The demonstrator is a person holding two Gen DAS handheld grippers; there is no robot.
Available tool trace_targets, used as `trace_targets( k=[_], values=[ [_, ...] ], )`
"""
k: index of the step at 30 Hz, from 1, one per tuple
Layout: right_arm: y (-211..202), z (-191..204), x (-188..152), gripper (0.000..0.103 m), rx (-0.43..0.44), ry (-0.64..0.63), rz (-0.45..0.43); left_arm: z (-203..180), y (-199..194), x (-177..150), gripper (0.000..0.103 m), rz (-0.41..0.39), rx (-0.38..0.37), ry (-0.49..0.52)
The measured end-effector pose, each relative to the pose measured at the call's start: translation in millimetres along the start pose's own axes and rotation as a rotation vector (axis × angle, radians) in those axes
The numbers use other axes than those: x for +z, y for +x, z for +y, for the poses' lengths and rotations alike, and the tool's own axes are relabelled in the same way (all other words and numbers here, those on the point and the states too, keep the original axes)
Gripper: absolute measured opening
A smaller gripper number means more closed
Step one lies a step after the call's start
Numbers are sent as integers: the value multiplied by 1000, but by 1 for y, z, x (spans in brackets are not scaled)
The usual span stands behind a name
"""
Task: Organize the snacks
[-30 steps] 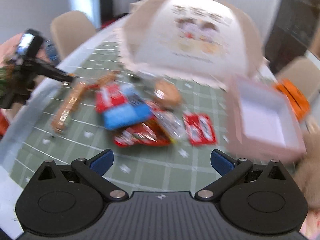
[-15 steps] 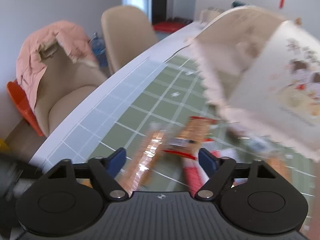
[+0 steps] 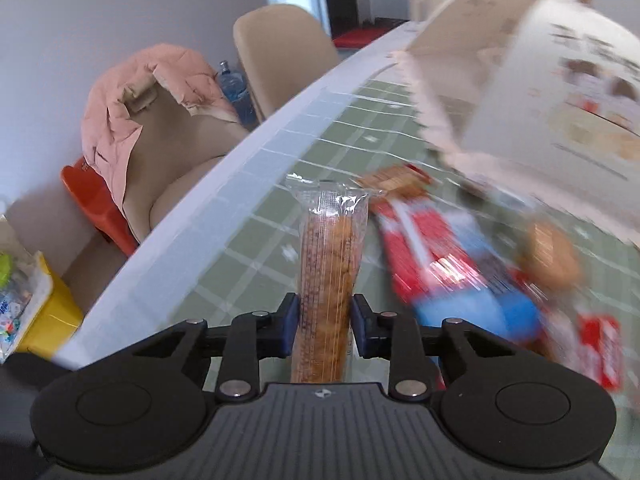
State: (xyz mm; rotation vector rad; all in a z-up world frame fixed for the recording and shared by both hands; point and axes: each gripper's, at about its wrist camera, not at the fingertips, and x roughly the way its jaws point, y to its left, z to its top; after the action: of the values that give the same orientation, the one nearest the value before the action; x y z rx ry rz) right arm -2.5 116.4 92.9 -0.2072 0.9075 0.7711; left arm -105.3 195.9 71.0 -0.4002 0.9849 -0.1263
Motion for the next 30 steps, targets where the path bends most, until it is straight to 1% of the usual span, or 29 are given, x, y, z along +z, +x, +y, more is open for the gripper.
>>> trace_targets(
  k=[2, 5, 6, 8, 10, 12, 17, 18, 19, 20, 22, 23, 24, 25, 27, 28, 29, 30],
  values=[
    [-32, -24, -23, 27, -37, 47, -15, -24, 3, 0, 24, 12, -38, 33],
    [-76, -60, -54, 27, -103, 135, -46, -63, 3, 5, 24, 7, -96, 123],
    [-92, -71, -64, 27, -135, 158, -63, -76, 0, 9, 24, -6, -120, 150],
    [-118, -88, -80, 27, -197, 188, -100, -101, -12, 26, 24, -58, -165, 207],
    [-145, -102, -95, 27, -244, 216, -138, -122, -22, 50, 24, -117, -203, 241],
    [-163, -114, -108, 27, -277, 241, -172, -143, -31, 84, 24, -182, -251, 272],
    [-189, -138, -131, 27, -327, 326, -230, -202, -37, 157, 24, -320, -313, 354],
    [-191, -141, -135, 27, -334, 342, -237, -214, -39, 167, 24, -341, -322, 361],
    [-193, -144, -137, 27, -343, 354, -244, -224, -36, 181, 24, -352, -338, 360],
    [-193, -146, -139, 27, -352, 363, -250, -235, -27, 199, 25, -349, -368, 348],
    [-193, -151, -139, 27, -364, 388, -261, -252, -12, 220, 29, -334, -424, 314],
    [-194, -154, -143, 27, -366, 400, -264, -260, 9, 234, 29, -317, -443, 312],
    [-194, -156, -144, 27, -364, 412, -265, -262, 26, 240, 29, -297, -440, 303],
    [-192, -159, -143, 27, -362, 424, -264, -265, 47, 243, 29, -284, -414, 286],
    [-191, -162, -147, 27, -366, 444, -262, -261, 71, 240, 29, -308, -347, 234],
    [-192, -162, -149, 27, -370, 449, -262, -252, 78, 233, 29, -322, -342, 199],
    [-192, -163, -152, 27, -373, 455, -263, -243, 83, 227, 29, -317, -350, 168],
    [-193, -165, -153, 27, -375, 460, -264, -232, 87, 218, 29, -292, -354, 140]
  ],
)
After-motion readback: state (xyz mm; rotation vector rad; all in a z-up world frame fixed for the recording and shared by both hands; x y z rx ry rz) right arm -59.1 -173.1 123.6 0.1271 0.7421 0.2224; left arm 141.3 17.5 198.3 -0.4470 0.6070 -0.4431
